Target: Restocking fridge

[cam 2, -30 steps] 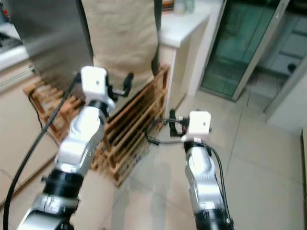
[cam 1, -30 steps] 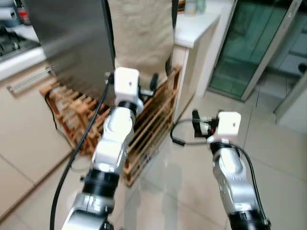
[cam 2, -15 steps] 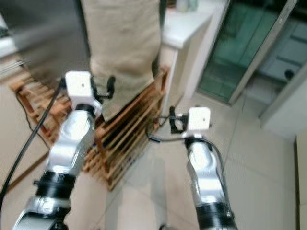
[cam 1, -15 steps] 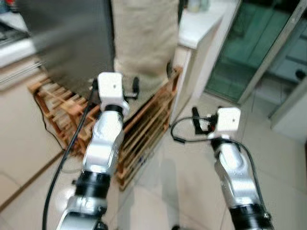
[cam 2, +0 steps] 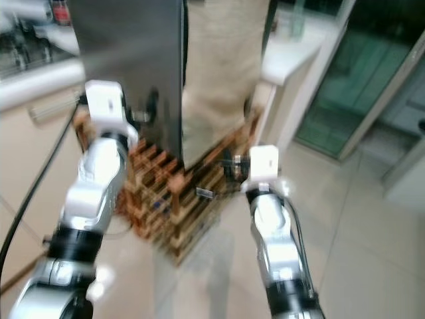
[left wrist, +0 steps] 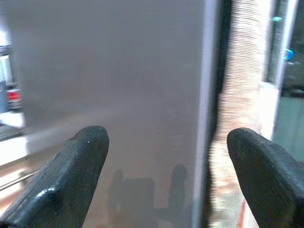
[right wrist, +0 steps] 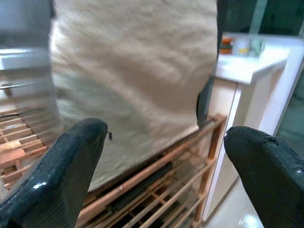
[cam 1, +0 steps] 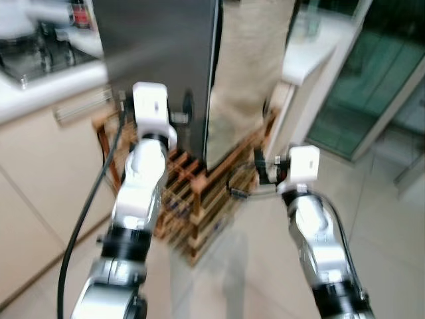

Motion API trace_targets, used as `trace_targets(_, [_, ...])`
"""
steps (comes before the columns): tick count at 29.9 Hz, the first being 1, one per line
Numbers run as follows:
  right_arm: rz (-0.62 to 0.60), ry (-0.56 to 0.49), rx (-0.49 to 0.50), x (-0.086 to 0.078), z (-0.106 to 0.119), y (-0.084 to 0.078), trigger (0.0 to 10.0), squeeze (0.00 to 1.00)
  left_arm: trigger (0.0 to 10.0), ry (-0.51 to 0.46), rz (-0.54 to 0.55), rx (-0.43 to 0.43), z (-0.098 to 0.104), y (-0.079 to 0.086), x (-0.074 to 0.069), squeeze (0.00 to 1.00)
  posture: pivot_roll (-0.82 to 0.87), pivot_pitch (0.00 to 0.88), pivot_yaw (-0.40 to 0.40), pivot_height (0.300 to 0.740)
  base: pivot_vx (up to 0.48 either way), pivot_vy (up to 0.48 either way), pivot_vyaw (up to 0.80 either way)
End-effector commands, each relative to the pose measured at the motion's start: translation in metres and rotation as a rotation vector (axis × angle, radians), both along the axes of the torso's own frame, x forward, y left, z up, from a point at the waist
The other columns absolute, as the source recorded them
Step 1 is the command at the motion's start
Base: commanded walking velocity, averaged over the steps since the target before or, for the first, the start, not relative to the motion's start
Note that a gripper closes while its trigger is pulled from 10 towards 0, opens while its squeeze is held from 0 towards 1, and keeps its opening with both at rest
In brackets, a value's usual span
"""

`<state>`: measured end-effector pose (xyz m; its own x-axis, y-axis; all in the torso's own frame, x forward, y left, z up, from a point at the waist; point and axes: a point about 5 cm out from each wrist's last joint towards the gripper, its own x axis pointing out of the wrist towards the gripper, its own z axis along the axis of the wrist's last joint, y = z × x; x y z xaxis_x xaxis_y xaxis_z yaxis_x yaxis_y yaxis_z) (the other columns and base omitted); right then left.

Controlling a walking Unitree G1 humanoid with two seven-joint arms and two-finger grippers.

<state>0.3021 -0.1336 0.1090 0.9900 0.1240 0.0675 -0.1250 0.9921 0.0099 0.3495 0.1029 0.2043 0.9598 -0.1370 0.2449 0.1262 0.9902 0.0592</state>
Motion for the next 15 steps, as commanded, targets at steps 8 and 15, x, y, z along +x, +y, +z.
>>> trace_targets(8, [-0.032, -0.011, 0.008, -0.002, 0.001, -0.005, 10.0, 0.91, 10.0, 0.026, -0.038, -0.002, -0.003, -0.007, 0.001, 0.00, -0.05, 0.000, -0.014, 0.740, 0.000, 0.000, 0.00])
trace_targets(15, [-0.030, -0.004, 0.002, -0.002, 0.000, -0.005, 10.0, 0.92, 10.0, 0.037, -0.060, 0.002, 0.002, -0.013, 0.010, 0.00, -0.06, 0.000, -0.015, 0.740, 0.000, 0.000, -0.80])
